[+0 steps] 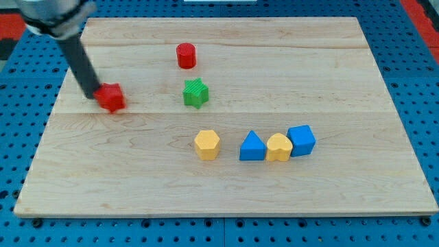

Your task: Move the red star downwards

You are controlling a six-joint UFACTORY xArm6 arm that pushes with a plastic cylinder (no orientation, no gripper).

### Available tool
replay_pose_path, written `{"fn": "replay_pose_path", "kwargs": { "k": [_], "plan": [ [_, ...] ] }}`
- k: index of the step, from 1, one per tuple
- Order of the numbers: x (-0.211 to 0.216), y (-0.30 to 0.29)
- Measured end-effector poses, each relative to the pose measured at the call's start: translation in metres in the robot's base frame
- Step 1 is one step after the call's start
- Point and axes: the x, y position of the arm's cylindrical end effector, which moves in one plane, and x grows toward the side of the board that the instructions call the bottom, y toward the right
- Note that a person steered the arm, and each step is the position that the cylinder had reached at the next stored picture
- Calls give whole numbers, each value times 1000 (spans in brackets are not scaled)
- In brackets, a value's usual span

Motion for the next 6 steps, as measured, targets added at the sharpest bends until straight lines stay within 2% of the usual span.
{"fn": "replay_pose_path", "kwargs": {
  "k": [1, 2, 3, 4, 5, 6],
  "plan": [
    [40, 18],
    [0, -10],
    [-26, -5],
    [28, 53],
    [61, 63],
    [48, 48]
  ]
}}
